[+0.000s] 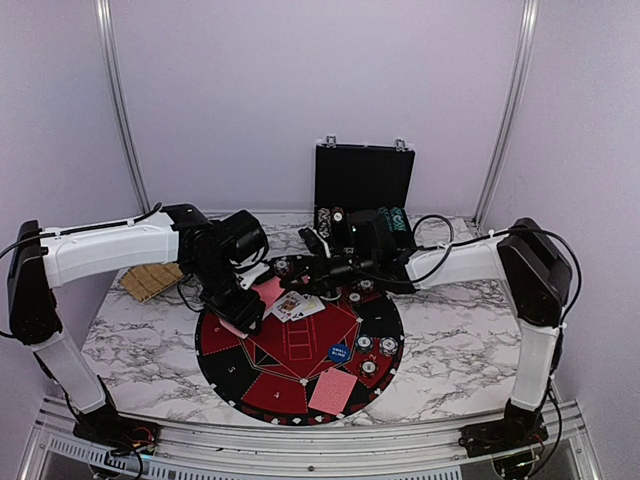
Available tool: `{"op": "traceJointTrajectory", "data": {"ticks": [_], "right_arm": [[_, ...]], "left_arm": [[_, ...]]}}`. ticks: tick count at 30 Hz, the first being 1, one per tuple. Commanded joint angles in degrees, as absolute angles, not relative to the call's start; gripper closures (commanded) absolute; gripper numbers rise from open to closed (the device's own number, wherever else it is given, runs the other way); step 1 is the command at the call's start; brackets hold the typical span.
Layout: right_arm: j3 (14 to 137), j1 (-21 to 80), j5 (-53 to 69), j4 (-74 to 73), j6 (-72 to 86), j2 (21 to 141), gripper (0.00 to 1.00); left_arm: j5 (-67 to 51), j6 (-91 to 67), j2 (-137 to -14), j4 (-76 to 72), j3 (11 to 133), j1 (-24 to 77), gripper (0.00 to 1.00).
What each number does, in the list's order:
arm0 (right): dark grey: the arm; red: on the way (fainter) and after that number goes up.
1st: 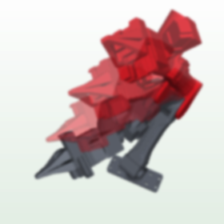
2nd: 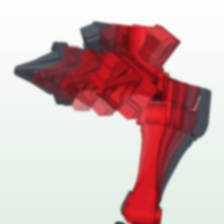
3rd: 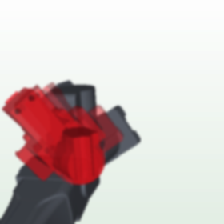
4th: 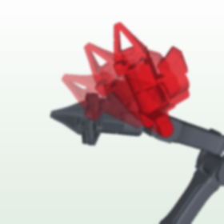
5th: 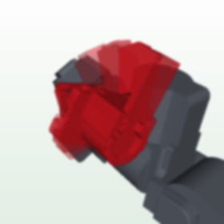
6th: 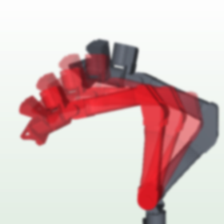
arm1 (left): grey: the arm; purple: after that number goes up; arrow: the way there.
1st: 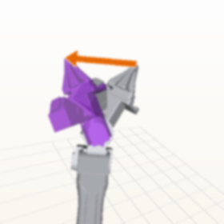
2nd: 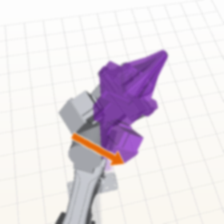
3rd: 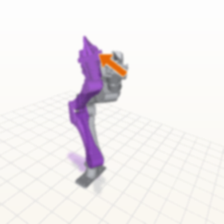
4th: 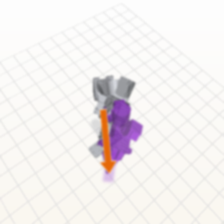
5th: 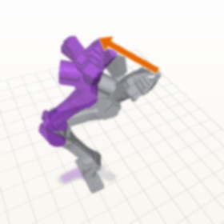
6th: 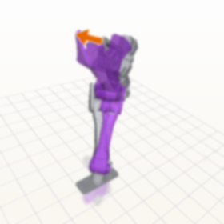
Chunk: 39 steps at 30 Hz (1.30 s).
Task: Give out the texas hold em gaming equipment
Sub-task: Pick up the poker card from the face-down deck piles, then flop the poker card in the community card area.
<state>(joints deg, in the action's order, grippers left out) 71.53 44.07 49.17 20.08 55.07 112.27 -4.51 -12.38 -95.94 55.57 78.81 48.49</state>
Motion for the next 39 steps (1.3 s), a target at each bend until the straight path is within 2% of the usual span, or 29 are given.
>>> {"op": "traceJointTrajectory", "data": {"ticks": [1, 14, 21, 26, 33, 39], "right_arm": [[70.5, 42.9, 47.4, 21.6, 55.9, 108.8, 1.0], [65.8, 39.8, 41.5, 16.1, 53.8, 102.6, 1.0], [66.0, 39.3, 34.9, 6.7, 47.7, 100.1, 1.0], [69.3, 40.0, 19.7, -8.1, 39.0, 99.0, 1.0], [77.1, 47.6, -6.4, -24.0, 32.6, 101.8, 1.0], [83.0, 52.7, -16.4, -29.6, 32.1, 106.8, 1.0]], "left_arm": [[-3.8, -12.5, -95.6, 56.5, 79.4, 48.4, 0.59], [-2.7, -13.1, -95.1, 56.1, 78.1, 46.2, 0.59], [-2.9, -13.2, -94.8, 55.7, 77.3, 44.8, 0.59], [-2.9, -13.2, -94.6, 55.6, 77.0, 43.7, 0.59], [-2.8, -13.2, -94.6, 55.6, 76.7, 43.0, 0.59], [-2.4, -13.6, -94.4, 55.3, 75.8, 42.3, 0.59]]}}
